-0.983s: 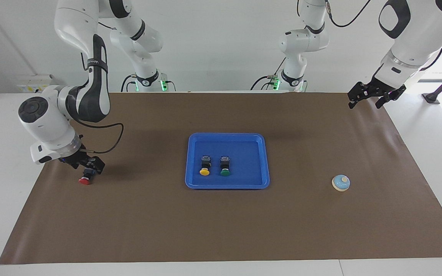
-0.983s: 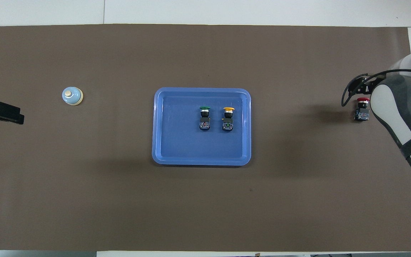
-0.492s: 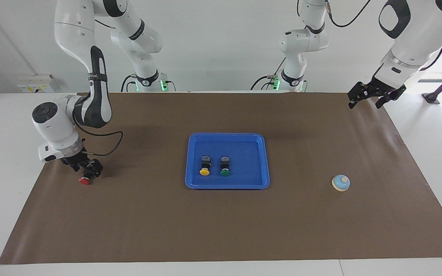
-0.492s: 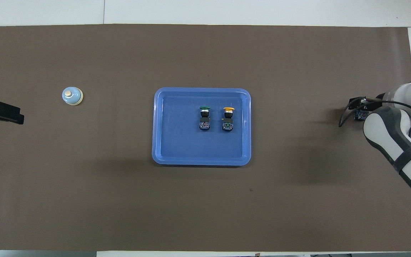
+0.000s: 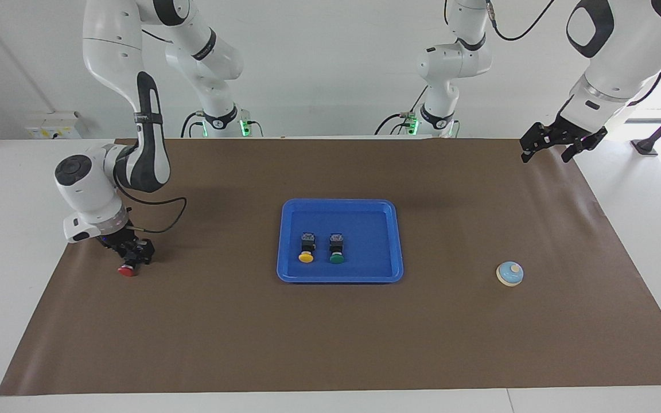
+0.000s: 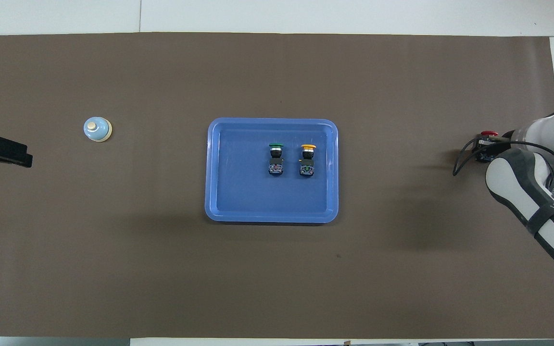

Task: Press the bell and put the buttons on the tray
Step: 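Grasp the red-topped button with the right gripper, then place the red button in the tray beside the green one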

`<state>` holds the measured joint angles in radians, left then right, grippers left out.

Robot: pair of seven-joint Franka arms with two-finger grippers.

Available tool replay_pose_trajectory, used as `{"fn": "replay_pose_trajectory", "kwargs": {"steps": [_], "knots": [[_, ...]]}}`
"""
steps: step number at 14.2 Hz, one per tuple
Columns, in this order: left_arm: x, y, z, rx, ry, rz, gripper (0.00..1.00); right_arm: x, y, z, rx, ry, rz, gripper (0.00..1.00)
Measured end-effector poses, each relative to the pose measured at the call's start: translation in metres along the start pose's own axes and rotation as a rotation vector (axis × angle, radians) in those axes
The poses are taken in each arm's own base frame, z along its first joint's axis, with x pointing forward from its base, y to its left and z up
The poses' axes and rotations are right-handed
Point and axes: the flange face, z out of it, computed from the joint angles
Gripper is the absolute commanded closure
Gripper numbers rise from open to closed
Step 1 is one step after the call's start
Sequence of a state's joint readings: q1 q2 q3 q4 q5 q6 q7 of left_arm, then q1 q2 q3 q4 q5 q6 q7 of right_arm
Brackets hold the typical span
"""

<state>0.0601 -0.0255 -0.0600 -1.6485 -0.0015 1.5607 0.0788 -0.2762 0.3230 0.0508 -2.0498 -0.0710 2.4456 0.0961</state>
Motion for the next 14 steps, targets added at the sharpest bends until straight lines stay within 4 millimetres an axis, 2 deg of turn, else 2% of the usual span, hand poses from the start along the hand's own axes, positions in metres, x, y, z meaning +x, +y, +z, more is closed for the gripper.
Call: {"fn": "replay_pose_trajectory", "kwargs": {"steps": [3, 4, 6, 8, 10, 12, 14], "knots": [[0.0, 0.0, 0.0, 0.0, 0.0, 0.0, 0.0, 0.004, -0.012, -0.011, -0.002, -0.036, -0.019, 1.0], [0.0, 0.0, 0.0, 0.0, 0.0, 0.0, 0.0, 0.008, -0.022, -0.021, -0.003, -0.048, -0.035, 1.0], [0.0, 0.0, 0.0, 0.0, 0.0, 0.0, 0.0, 0.019, -0.055, -0.051, -0.008, -0.067, -0.058, 1.0], [0.0, 0.0, 0.0, 0.0, 0.0, 0.0, 0.0, 0.025, -0.108, -0.088, -0.015, -0.083, -0.044, 1.0], [0.0, 0.0, 0.0, 0.0, 0.0, 0.0, 0.0, 0.02, -0.173, -0.121, -0.022, -0.091, -0.021, 1.0], [0.0, 0.0, 0.0, 0.0, 0.0, 0.0, 0.0, 0.005, -0.245, -0.143, -0.018, -0.081, -0.013, 1.0], [0.0, 0.0, 0.0, 0.0, 0.0, 0.0, 0.0, -0.017, -0.311, -0.152, 0.011, -0.075, 0.002, 1.0]]}}
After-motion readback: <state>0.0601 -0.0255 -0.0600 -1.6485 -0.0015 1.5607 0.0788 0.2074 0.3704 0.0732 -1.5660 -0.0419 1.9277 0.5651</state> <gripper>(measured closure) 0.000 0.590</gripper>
